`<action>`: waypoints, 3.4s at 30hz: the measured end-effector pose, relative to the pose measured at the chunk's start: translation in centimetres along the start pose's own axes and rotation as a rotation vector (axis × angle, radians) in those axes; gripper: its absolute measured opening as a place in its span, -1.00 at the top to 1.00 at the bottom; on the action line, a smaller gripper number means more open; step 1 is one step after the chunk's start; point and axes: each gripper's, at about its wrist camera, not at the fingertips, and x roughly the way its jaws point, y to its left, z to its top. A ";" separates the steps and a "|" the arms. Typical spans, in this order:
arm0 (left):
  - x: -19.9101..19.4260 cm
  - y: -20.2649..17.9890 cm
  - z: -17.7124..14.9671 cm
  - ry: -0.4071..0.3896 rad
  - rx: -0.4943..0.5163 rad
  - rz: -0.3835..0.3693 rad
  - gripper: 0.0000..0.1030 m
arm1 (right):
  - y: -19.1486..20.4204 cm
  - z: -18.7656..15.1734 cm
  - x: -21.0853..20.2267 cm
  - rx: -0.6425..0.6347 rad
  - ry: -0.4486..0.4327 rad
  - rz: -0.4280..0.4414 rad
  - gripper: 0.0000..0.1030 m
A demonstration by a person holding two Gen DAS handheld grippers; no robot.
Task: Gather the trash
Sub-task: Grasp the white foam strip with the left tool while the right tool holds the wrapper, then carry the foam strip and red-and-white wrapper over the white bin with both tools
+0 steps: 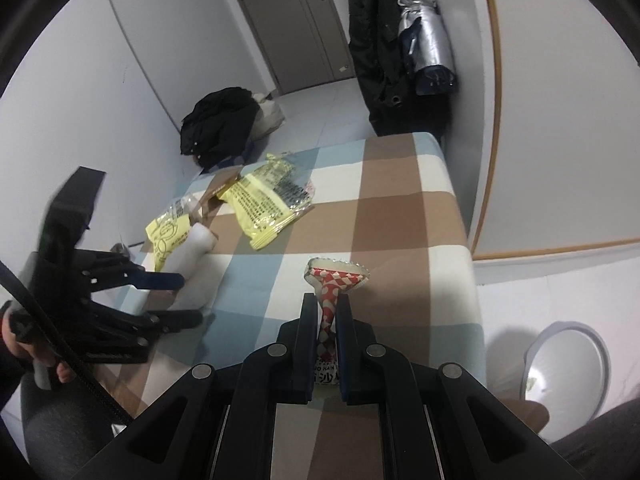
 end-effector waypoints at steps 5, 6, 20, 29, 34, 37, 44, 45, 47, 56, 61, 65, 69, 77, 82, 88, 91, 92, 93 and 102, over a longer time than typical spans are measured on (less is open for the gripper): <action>0.6 0.5 -0.4 0.001 -0.029 -0.033 0.24 | -0.1 0.1 -0.3 0.008 -0.003 0.007 0.84; 0.6 0.4 -0.3 -0.003 -0.021 -0.015 0.33 | 0.0 0.1 -0.4 0.006 -0.007 0.009 0.84; -0.1 5.1 1.4 0.012 -0.363 -0.171 0.91 | 0.4 0.1 -0.3 0.008 -0.004 0.030 0.84; -3.5 5.8 0.1 -0.215 -0.576 -0.196 0.91 | 0.5 -0.1 -0.1 0.019 0.012 0.037 0.84; -5.0 5.8 -0.7 -0.292 -0.595 -0.119 0.91 | 1.8 -0.4 0.4 -0.029 0.023 0.030 0.84; -5.9 5.2 -0.9 -0.330 -0.591 -0.118 0.91 | 2.3 -0.4 0.5 -0.041 0.019 0.035 0.84; -7.5 5.3 -1.4 -0.382 -0.597 -0.136 0.91 | 2.0 0.2 -0.6 -0.004 -0.008 0.056 0.84; -7.8 5.3 -1.4 -0.387 -0.600 -0.143 0.91 | 2.0 0.3 -0.8 -0.001 -0.011 0.057 0.84; -8.3 5.2 -1.3 -0.398 -0.600 -0.142 0.91 | 2.4 0.8 -1.3 -0.029 -0.017 0.040 0.84; -10.9 4.3 0.0 -0.463 -0.589 -0.130 0.91 | 3.2 3.5 -5.8 -0.101 -0.118 0.035 0.84; -12.6 2.7 1.9 -0.513 -0.545 -0.139 0.91 | 2.2 5.0 -8.9 -0.125 -0.176 -0.002 0.84; -13.5 1.2 4.0 -0.542 -0.513 -0.169 0.91 | 0.6 6.1 -11.7 -0.126 -0.225 -0.025 0.84; -14.2 -0.5 6.5 -0.562 -0.480 -0.213 0.91 | -1.5 7.1 -14.4 -0.116 -0.275 -0.042 0.84; -13.9 -6.0 13.0 -0.567 -0.355 -0.324 0.91 | -8.6 7.1 -19.3 -0.030 -0.321 -0.155 0.84; -11.6 -10.9 17.2 -0.516 -0.266 -0.405 0.91 | -14.4 5.6 -21.0 0.076 -0.326 -0.228 0.84; -6.9 -16.8 20.8 -0.406 -0.140 -0.539 0.91 | -21.7 2.4 -20.8 0.242 -0.293 -0.276 0.84; -4.5 -19.1 22.0 -0.348 -0.097 -0.583 0.91 | -25.2 0.2 -20.1 0.353 -0.269 -0.241 0.84; -4.0 -19.6 22.2 -0.335 -0.086 -0.591 0.91 | -26.0 -0.3 -19.9 0.370 -0.260 -0.241 0.84; -3.1 -20.3 22.6 -0.314 -0.068 -0.601 0.91 | -26.8 -1.0 -19.5 0.386 -0.244 -0.244 0.84; 2.7 -24.3 24.4 -0.143 0.014 -0.623 0.91 | -32.1 -4.5 -16.3 0.491 -0.156 -0.248 0.84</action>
